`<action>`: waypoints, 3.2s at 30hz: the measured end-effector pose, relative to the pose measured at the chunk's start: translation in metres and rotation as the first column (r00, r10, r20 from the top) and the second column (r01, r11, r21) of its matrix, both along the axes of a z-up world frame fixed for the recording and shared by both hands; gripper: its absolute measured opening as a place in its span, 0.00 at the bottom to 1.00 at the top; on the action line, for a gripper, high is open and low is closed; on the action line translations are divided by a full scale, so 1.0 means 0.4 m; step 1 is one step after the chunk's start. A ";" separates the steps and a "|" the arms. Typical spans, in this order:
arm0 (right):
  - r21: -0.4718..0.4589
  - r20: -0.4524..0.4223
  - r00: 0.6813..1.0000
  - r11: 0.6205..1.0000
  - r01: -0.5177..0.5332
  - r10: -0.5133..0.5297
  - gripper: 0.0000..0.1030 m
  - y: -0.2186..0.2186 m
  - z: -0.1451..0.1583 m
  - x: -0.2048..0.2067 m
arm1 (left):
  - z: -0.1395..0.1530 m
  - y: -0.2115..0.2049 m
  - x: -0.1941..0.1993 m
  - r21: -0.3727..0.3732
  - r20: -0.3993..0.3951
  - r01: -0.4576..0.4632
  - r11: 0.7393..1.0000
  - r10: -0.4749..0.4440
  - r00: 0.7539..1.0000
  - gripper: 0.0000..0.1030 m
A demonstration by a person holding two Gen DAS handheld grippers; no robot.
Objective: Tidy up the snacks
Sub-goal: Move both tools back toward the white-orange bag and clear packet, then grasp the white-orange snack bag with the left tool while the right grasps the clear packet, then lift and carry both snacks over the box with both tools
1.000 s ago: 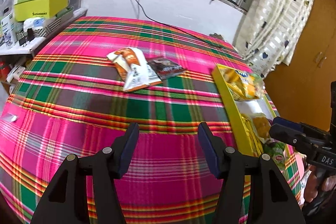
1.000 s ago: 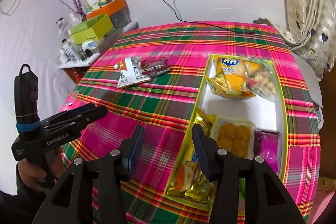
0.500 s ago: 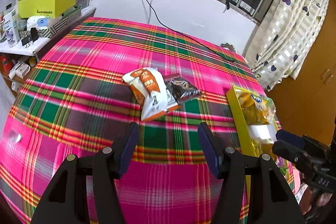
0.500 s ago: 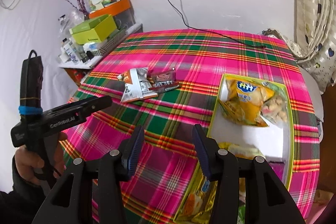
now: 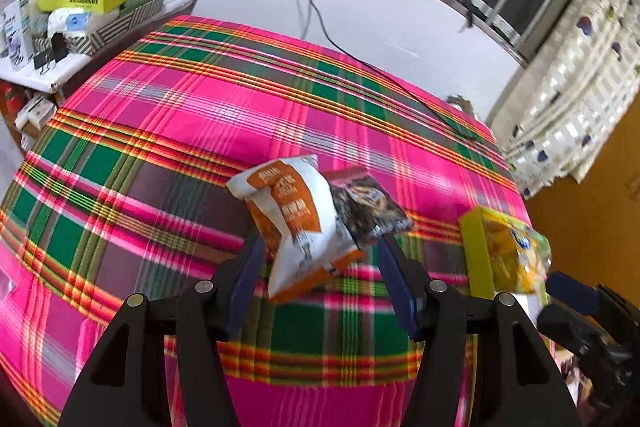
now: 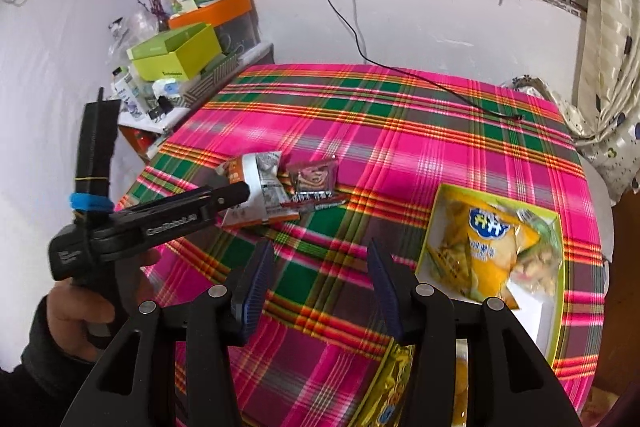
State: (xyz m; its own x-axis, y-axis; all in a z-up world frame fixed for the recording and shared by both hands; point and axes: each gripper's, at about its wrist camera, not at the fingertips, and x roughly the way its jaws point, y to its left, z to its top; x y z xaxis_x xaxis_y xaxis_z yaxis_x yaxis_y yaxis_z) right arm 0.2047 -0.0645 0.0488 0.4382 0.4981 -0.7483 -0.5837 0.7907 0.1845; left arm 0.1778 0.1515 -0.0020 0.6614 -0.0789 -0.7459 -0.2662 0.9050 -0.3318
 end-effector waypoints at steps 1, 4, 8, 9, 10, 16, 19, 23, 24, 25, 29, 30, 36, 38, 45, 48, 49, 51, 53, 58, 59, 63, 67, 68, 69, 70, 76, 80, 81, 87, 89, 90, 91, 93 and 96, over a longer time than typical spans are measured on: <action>-0.001 0.000 1.000 1.000 0.001 -0.001 0.46 0.002 -0.001 0.005 | -0.005 0.001 0.008 -0.006 0.003 -0.003 1.000 0.003 1.000 0.57; -0.009 -0.008 1.000 1.000 0.002 -0.002 0.46 0.010 -0.012 0.018 | -0.020 -0.002 0.026 -0.006 0.013 -0.014 1.000 0.014 1.000 0.57; -0.023 -0.016 1.000 1.000 0.003 -0.004 0.46 0.017 -0.027 0.031 | -0.042 -0.002 0.048 -0.001 0.021 -0.032 0.999 0.032 0.999 0.57; -0.027 -0.017 1.000 1.000 0.003 -0.003 0.46 0.021 -0.030 0.035 | -0.049 -0.001 0.053 0.001 0.019 -0.038 0.999 0.038 0.999 0.57; -0.031 -0.017 1.000 1.000 0.001 -0.002 0.46 0.023 -0.032 0.038 | -0.055 0.001 0.057 0.001 0.017 -0.044 0.999 0.044 0.999 0.57; -0.055 -0.009 1.000 0.999 0.001 -0.002 0.46 0.051 -0.037 0.069 | -0.096 0.016 0.070 0.020 -0.027 -0.051 0.998 0.052 0.998 0.57; -0.072 -0.006 1.000 0.997 -0.015 0.015 0.46 0.076 -0.043 0.089 | -0.096 0.014 0.063 0.049 -0.016 -0.041 0.998 0.042 0.999 0.57; -0.089 -0.010 0.999 0.995 -0.040 0.039 0.46 0.112 -0.054 0.124 | -0.086 0.011 0.053 0.096 0.007 -0.039 0.995 0.039 0.999 0.47; -0.090 -0.013 0.999 0.995 -0.045 0.044 0.46 0.119 -0.058 0.132 | -0.085 0.014 0.052 0.093 0.009 -0.038 0.995 0.037 0.999 0.46; -0.095 -0.016 0.999 0.994 -0.052 0.050 0.46 0.129 -0.062 0.141 | -0.083 0.017 0.051 0.094 0.011 -0.039 0.995 0.038 0.999 0.45; -0.121 -0.029 0.996 0.988 -0.091 0.088 0.46 0.174 -0.086 0.178 | -0.072 0.019 0.045 0.102 0.024 -0.037 0.994 0.035 0.999 0.40; -0.122 -0.042 0.994 0.987 -0.107 0.102 0.46 0.186 -0.092 0.186 | -0.071 0.019 0.045 0.107 0.024 -0.035 0.994 0.033 0.999 0.39; -0.142 -0.123 0.978 0.973 -0.184 0.167 0.46 0.248 -0.151 0.226 | -0.075 0.023 0.047 0.098 0.029 -0.020 0.995 0.017 0.999 0.40; -0.159 -0.148 0.974 0.968 -0.192 0.169 0.47 0.266 -0.171 0.241 | -0.079 0.027 0.046 0.083 0.029 -0.020 0.996 0.017 0.999 0.41; -0.179 -0.233 0.965 0.970 -0.167 0.123 0.45 0.271 -0.233 0.285 | -0.104 0.042 0.057 0.026 0.002 -0.017 1.000 0.017 1.000 0.53; -0.186 -0.210 0.971 0.971 -0.154 0.113 0.34 0.268 -0.231 0.273 | -0.105 0.036 0.061 0.029 0.008 -0.005 1.000 0.004 1.000 0.54; -0.189 -0.207 0.973 0.971 -0.144 0.104 0.33 0.266 -0.229 0.270 | -0.107 0.035 0.062 0.032 0.007 -0.002 0.999 0.002 1.000 0.55; -0.195 -0.196 0.976 0.972 -0.131 0.092 0.32 0.259 -0.227 0.266 | -0.109 0.029 0.066 0.047 0.011 0.002 0.999 -0.003 1.000 0.57; -0.191 -0.194 0.978 0.975 -0.118 0.080 0.32 0.246 -0.225 0.261 | -0.110 0.026 0.071 0.061 0.010 0.003 0.998 -0.004 1.000 0.57; -0.183 -0.180 0.983 0.980 -0.079 0.045 0.32 0.210 -0.205 0.251 | -0.107 0.031 0.084 0.053 0.010 -0.010 0.999 0.010 1.000 0.58; -0.178 -0.177 0.983 0.981 -0.073 0.041 0.32 0.204 -0.199 0.247 | -0.108 0.033 0.085 0.051 0.014 -0.014 0.999 0.013 1.000 0.58; -0.162 -0.165 0.986 0.985 -0.063 0.036 0.32 0.184 -0.179 0.230 | -0.110 0.029 0.099 0.075 0.029 -0.012 0.997 0.010 1.000 0.58; -0.152 -0.164 0.986 0.987 -0.056 0.031 0.32 0.166 -0.169 0.209 | -0.109 0.013 0.107 0.134 0.011 0.003 0.991 -0.005 1.000 0.59; -0.148 -0.162 0.986 0.988 -0.053 0.029 0.32 0.159 -0.166 0.203 | -0.109 0.011 0.107 0.143 0.007 0.007 0.990 -0.008 1.000 0.58; -0.146 -0.159 0.987 0.988 -0.052 0.028 0.32 0.156 -0.162 0.197 | -0.108 0.007 0.105 0.154 0.002 0.013 0.988 -0.013 1.000 0.56; -0.142 -0.153 0.988 0.989 -0.051 0.029 0.32 0.150 -0.157 0.190 | -0.107 0.005 0.103 0.159 0.000 0.014 0.987 -0.014 1.000 0.55; -0.115 -0.137 0.990 0.993 -0.036 0.020 0.32 0.118 -0.133 0.164 | -0.103 -0.018 0.093 0.193 -0.006 0.034 0.981 -0.034 0.999 0.51; -0.108 -0.134 0.991 0.994 -0.031 0.017 0.32 0.103 -0.124 0.150 | -0.096 -0.036 0.081 0.226 0.000 0.041 0.973 -0.042 0.999 0.49; -0.104 -0.131 0.991 0.994 -0.029 0.015 0.32 0.097 -0.120 0.146 | -0.094 -0.039 0.079 0.230 0.000 0.040 0.972 -0.041 0.999 0.48; -0.070 -0.116 0.993 0.997 -0.010 0.002 0.32 0.058 -0.096 0.114 | -0.074 -0.068 0.055 0.255 0.002 0.049 0.966 -0.051 0.999 0.48; -0.058 -0.114 0.993 0.998 -0.009 0.002 0.32 0.046 -0.089 0.101 | -0.061 -0.078 0.040 0.261 0.008 0.048 0.964 -0.052 0.999 0.47; -0.051 -0.113 0.994 0.999 -0.008 0.002 0.32 0.039 -0.085 0.094 | -0.056 -0.080 0.034 0.263 0.011 0.047 0.964 -0.052 0.999 0.47; -0.041 -0.111 0.994 0.999 -0.007 0.003 0.32 0.032 -0.080 0.085 | -0.049 -0.085 0.026 0.266 0.015 0.046 0.963 -0.052 0.999 0.47; -0.026 -0.105 0.994 1.000 -0.008 0.005 0.32 0.021 -0.073 0.069 | -0.031 -0.094 0.006 0.272 0.026 0.044 0.961 -0.053 0.998 0.47; -0.010 -0.096 0.995 1.000 -0.005 0.004 0.32 0.004 -0.065 0.044 | -0.005 -0.109 -0.025 0.277 0.045 0.042 0.960 -0.056 0.997 0.47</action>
